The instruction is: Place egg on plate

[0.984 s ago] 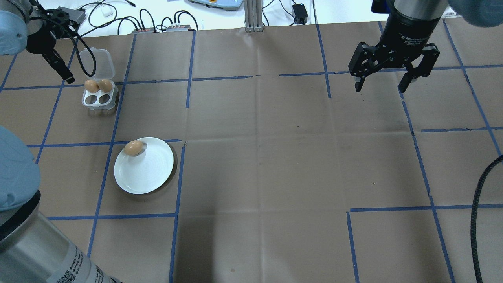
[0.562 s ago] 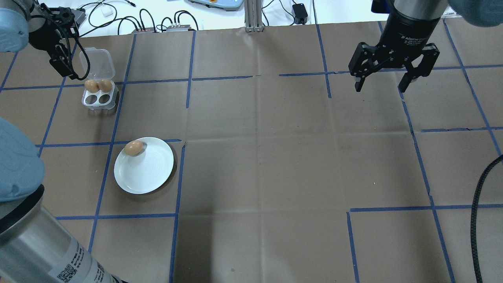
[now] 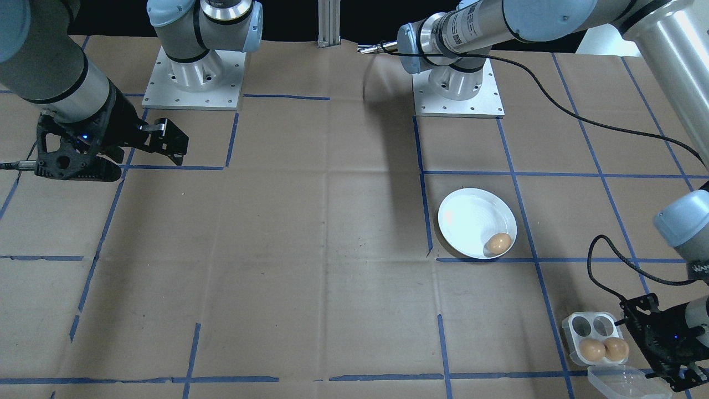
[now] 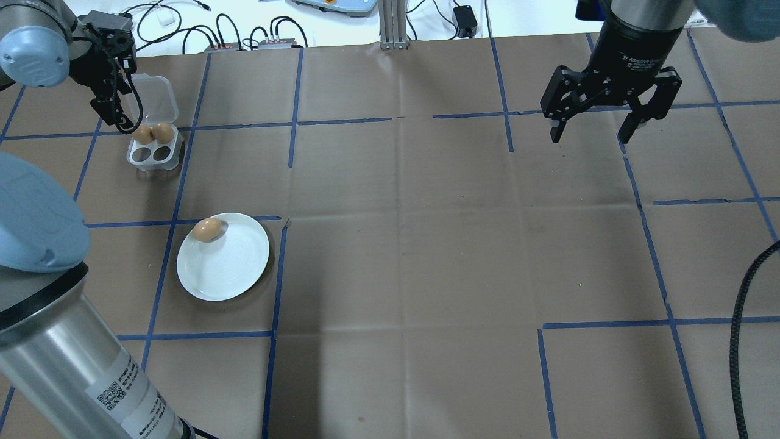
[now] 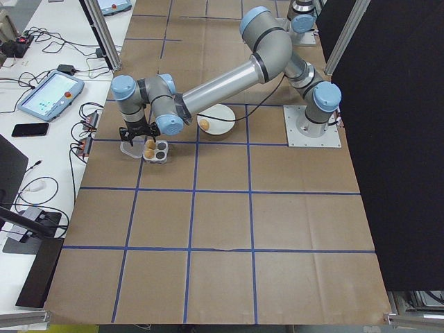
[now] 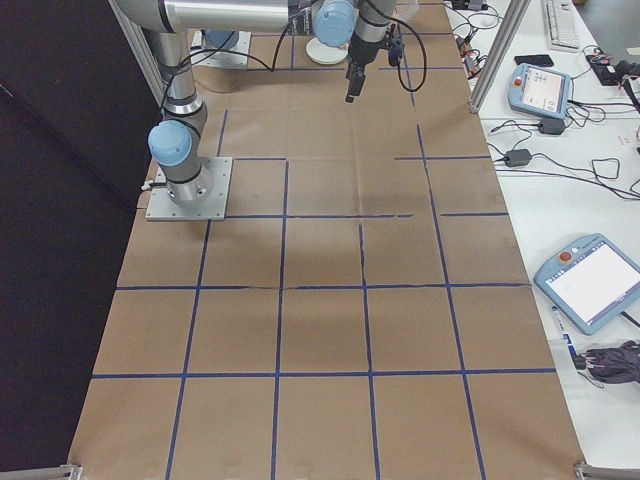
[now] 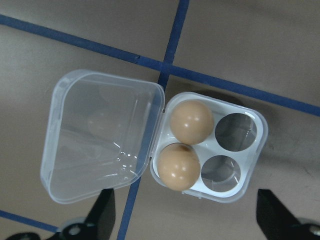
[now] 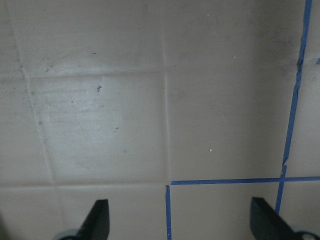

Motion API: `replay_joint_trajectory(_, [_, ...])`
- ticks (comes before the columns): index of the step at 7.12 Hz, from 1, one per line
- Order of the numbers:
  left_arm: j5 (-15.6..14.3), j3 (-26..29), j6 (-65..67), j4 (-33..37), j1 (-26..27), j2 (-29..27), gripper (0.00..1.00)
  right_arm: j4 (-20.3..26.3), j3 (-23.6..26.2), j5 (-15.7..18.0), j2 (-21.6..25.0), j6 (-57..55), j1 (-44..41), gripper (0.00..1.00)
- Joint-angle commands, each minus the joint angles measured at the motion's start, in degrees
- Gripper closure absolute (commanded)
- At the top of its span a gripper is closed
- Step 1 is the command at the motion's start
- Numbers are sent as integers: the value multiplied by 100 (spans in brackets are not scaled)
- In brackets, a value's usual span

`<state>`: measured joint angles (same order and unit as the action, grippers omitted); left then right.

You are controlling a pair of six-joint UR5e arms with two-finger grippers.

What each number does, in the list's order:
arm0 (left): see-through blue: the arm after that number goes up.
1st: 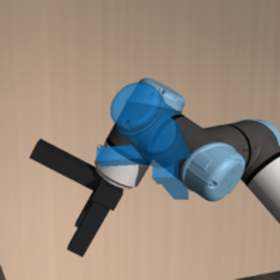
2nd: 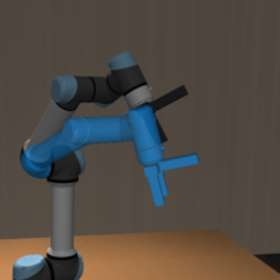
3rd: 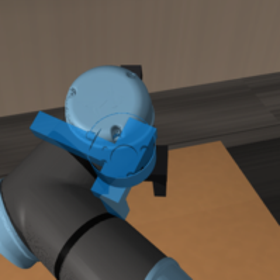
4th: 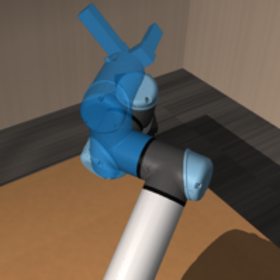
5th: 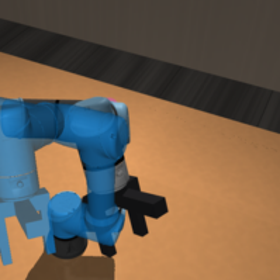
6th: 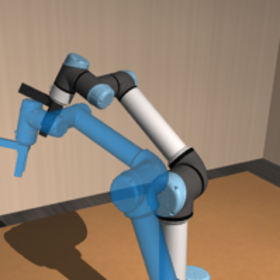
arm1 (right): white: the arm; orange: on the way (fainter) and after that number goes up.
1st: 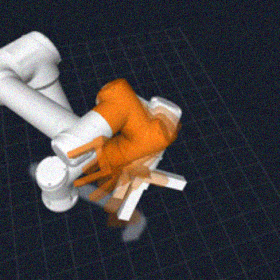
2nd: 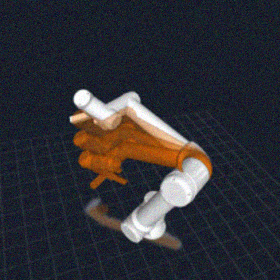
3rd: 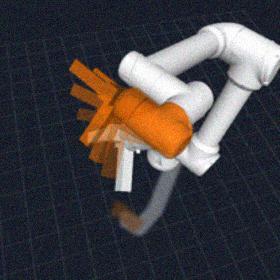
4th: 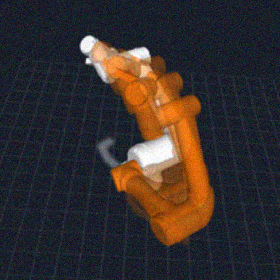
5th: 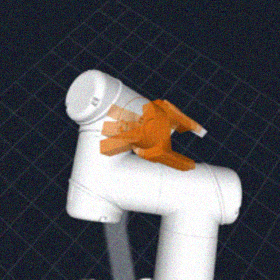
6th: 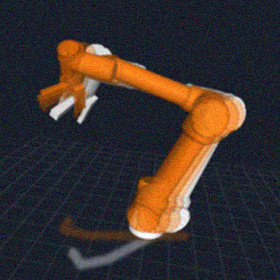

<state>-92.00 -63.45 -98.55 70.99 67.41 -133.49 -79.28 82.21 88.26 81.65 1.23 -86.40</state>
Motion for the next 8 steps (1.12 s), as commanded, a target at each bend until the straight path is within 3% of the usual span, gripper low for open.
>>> replay_joint_trajectory(1, [7,-71,20,-155,0,-142,1,0,-3,-2,0,0,0,0])
replay_joint_trajectory(8, [7,-274,73,-138,-52,-134,1,0,-3,-2,0,0,0,0])
